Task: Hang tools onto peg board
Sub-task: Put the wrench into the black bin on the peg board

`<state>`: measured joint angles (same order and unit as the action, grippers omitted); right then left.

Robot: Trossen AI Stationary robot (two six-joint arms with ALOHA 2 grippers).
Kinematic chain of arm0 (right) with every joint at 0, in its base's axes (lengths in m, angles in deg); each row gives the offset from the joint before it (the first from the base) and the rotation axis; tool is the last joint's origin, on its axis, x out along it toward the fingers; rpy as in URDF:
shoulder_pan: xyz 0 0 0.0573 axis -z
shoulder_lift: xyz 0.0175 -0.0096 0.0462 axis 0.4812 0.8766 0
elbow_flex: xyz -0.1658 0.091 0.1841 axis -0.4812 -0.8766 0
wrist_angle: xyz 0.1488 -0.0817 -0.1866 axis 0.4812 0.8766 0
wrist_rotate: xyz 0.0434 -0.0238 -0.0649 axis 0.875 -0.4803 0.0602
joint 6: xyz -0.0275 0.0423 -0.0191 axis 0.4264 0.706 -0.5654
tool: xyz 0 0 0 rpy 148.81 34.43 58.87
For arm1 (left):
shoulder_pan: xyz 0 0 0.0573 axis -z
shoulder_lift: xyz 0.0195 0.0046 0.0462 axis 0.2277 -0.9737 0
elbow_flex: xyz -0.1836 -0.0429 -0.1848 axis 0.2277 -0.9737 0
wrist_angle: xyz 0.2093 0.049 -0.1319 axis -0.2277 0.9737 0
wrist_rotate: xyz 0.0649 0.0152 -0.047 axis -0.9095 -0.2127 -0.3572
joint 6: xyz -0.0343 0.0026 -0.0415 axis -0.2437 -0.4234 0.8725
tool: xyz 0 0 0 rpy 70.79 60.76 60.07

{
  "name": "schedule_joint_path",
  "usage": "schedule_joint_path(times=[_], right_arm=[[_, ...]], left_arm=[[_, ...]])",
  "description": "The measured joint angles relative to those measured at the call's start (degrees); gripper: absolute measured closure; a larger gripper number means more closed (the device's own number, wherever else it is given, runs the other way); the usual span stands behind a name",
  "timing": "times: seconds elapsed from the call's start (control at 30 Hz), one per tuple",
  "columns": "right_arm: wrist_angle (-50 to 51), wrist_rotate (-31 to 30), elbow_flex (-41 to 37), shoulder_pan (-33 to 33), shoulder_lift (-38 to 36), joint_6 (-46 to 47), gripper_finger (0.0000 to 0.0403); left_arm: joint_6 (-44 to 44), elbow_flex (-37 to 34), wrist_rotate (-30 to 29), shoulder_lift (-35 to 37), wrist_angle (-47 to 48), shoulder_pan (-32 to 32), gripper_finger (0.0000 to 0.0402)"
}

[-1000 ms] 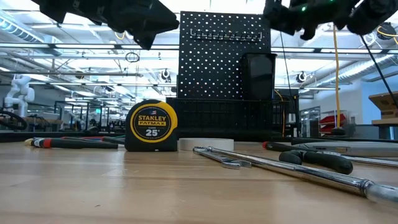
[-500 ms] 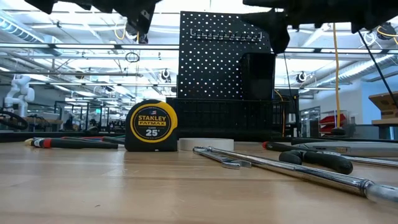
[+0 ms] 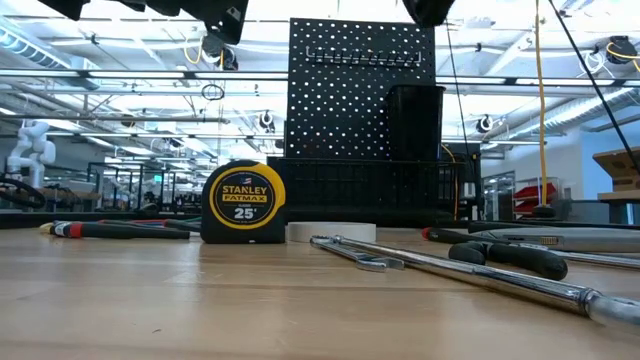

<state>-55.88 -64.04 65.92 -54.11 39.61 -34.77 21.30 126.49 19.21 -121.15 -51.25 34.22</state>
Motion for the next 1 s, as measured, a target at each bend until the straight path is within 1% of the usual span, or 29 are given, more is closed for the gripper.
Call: schedule_joint_path(times=[0.1, 0.23, 0.3, 0.37, 0.43, 0.53, 0.6, 0.7, 0.83, 1.0], right_arm=[[16.44, 1.41, 7.97, -3.11, 4.81, 4.69, 0.0266], [38.35, 6.66, 17.9, -6.43, 11.29, 17.53, 0.0266], [46.81, 9.79, 22.14, -7.92, 14.18, 21.74, 0.0266], [54.98, 11.33, 25.8, -9.38, 16.55, 24.44, 0.0266], [62.64, 11.38, 28.25, -10.6, 18.19, 27.18, 0.0266], [71.85, 10.87, 28.76, -11.6, 19.12, 33.03, 0.0266], [77.68, 8.68, 28.75, -11.41, 19.14, 36.25, 0.0266], [83.52, 6.97, 28.74, -10.6, 19.12, 37.52, 0.0266], [82.95, 6.47, 27.34, -8.91, 19.12, 37.8, 0.0266], [82.22, 5.23, 23.51, -7.95, 19.08, 40.98, 0.0266]], left_arm=[[0.06, 0.0, 0.02, 0.0, 1.28, 0.13, 0.034], [0.05, 0.0, 0.56, 0.0, 1.47, 0.13, 0.034], [0.04, 0.0, 0.76, 0.01, 1.47, 0.13, 0.034], [0.04, 0.0, 0.81, 0.01, 1.44, 0.13, 0.034], [0.03, 0.0, 0.83, 0.0, 1.46, 0.09, 0.034], [0.04, 0.0, 0.85, 0.0, 1.44, 0.09, 0.034], [0.04, 0.0, 0.89, 0.0, 1.46, 0.09, 0.034], [0.04, 0.0, 0.96, 0.0, 1.46, 0.09, 0.034], [0.04, 0.0, 0.96, 0.02, 1.48, 0.09, 0.034], [0.04, 0.0, 0.96, 0.02, 1.5, 0.09, 0.034]])
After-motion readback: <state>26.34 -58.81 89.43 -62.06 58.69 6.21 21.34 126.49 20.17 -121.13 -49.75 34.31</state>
